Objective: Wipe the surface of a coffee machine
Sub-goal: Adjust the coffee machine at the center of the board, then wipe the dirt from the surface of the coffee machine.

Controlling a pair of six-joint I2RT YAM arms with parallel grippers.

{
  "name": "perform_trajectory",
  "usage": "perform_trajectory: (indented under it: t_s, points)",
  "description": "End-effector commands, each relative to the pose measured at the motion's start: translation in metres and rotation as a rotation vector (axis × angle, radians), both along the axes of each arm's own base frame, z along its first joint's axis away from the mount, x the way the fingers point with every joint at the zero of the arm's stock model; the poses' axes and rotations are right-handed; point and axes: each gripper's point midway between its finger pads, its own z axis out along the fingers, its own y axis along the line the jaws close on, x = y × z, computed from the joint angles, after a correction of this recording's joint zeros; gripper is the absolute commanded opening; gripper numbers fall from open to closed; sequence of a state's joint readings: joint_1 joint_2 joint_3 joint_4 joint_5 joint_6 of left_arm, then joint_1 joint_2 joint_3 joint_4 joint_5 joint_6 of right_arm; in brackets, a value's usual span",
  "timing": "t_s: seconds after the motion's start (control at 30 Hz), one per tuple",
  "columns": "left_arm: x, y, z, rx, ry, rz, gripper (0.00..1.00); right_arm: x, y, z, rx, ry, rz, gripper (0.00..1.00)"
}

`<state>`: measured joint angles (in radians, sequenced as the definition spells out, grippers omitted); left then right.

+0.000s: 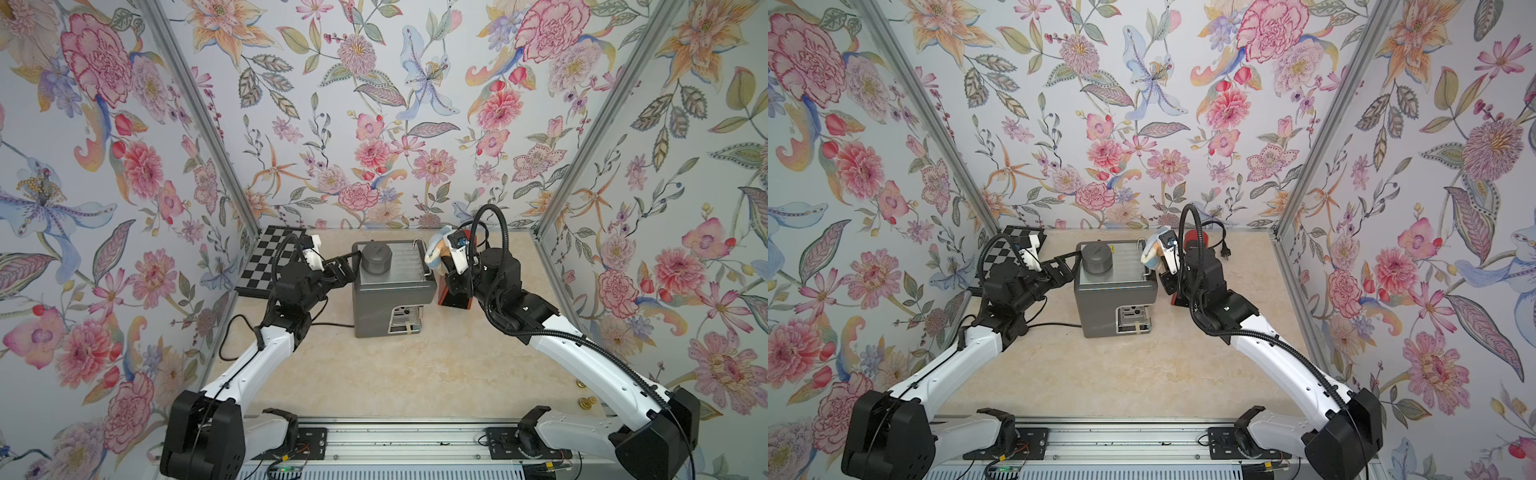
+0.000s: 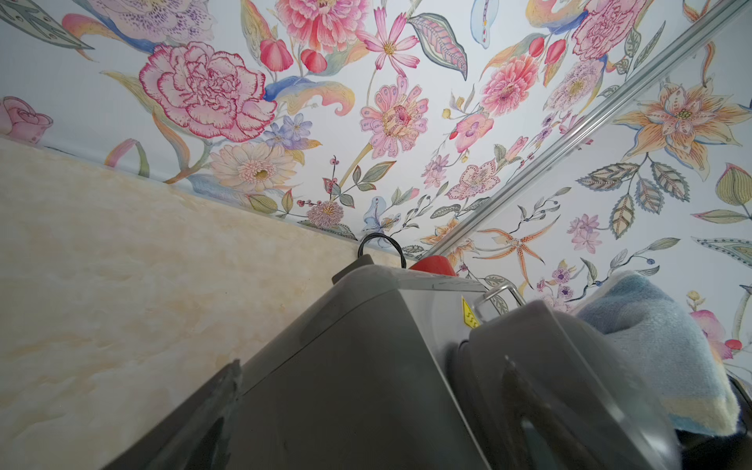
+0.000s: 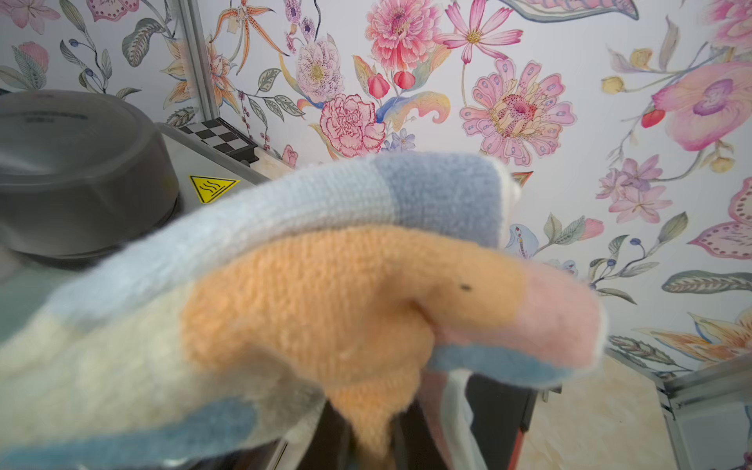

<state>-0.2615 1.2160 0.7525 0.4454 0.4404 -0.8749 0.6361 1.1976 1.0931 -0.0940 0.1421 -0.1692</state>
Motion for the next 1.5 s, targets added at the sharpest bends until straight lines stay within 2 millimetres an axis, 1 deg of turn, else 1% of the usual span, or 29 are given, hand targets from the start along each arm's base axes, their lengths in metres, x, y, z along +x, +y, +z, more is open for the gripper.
perform_trajectory:
  t_s: [0.0,0.1,0.17,0.23,0.33,0.43,0.47,0.53,0.6,0.7,0.8,0.87,1.0,1.1,1.27,1.33,1.4,1.47]
  points:
    - [-0.015,-0.020,-0.005,0.033,0.010,-0.141,0.99,-0.026,0.005,0.013,-0.012,-0.021,0.044,0.00]
    - [-0.013,-0.016,-0.008,0.025,0.020,-0.134,0.99,-0.051,0.014,0.019,-0.045,-0.038,0.060,0.00]
    - [-0.013,-0.015,-0.010,0.022,0.021,-0.134,0.99,-0.070,0.028,0.019,-0.055,-0.039,0.096,0.00]
    - [-0.013,-0.012,-0.012,0.019,0.026,-0.127,0.99,-0.093,0.046,0.014,-0.049,-0.027,0.145,0.00]
    - [-0.014,-0.009,-0.014,0.016,0.027,-0.118,0.99,-0.119,0.075,-0.001,-0.041,0.015,0.207,0.00]
    - [-0.015,-0.006,-0.017,0.022,0.031,-0.112,0.99,-0.137,0.109,-0.017,0.000,0.058,0.269,0.00]
    - [-0.015,-0.004,-0.018,0.023,0.033,-0.109,0.99,-0.140,0.119,-0.023,0.010,0.065,0.278,0.00]
    - [-0.015,-0.001,-0.020,0.023,0.038,-0.103,0.99,-0.142,0.137,-0.035,0.034,0.080,0.287,0.00]
    - [-0.017,0.002,-0.021,0.021,0.042,-0.097,0.99,-0.141,0.151,-0.045,0.063,0.097,0.285,0.00]
    - [-0.018,0.008,-0.020,0.022,0.038,-0.082,0.99,-0.140,0.163,-0.055,0.090,0.119,0.289,0.00]
    - [-0.019,0.015,-0.019,0.021,0.035,-0.064,0.99,-0.135,0.171,-0.068,0.082,0.140,0.281,0.00]
    - [-0.019,0.021,-0.017,0.024,0.030,-0.052,0.99,-0.130,0.174,-0.076,0.076,0.153,0.271,0.00]
    - [-0.017,0.039,-0.014,0.043,0.031,-0.006,0.99,-0.118,0.173,-0.102,0.057,0.205,0.233,0.00]
    - [-0.018,0.051,-0.010,0.045,0.022,0.020,0.99,-0.118,0.172,-0.121,0.043,0.223,0.222,0.00]
    - [-0.018,0.058,-0.004,0.046,0.011,0.030,0.99,-0.115,0.169,-0.146,0.047,0.246,0.204,0.00]
    - [-0.018,0.058,-0.003,0.045,0.010,0.027,0.99,-0.117,0.169,-0.144,0.065,0.239,0.207,0.00]
    - [-0.020,0.058,-0.002,0.047,0.007,0.024,0.99,-0.121,0.169,-0.131,0.085,0.204,0.210,0.00]
    - [-0.021,0.058,-0.001,0.048,0.003,0.024,0.99,-0.124,0.166,-0.113,0.101,0.161,0.209,0.00]
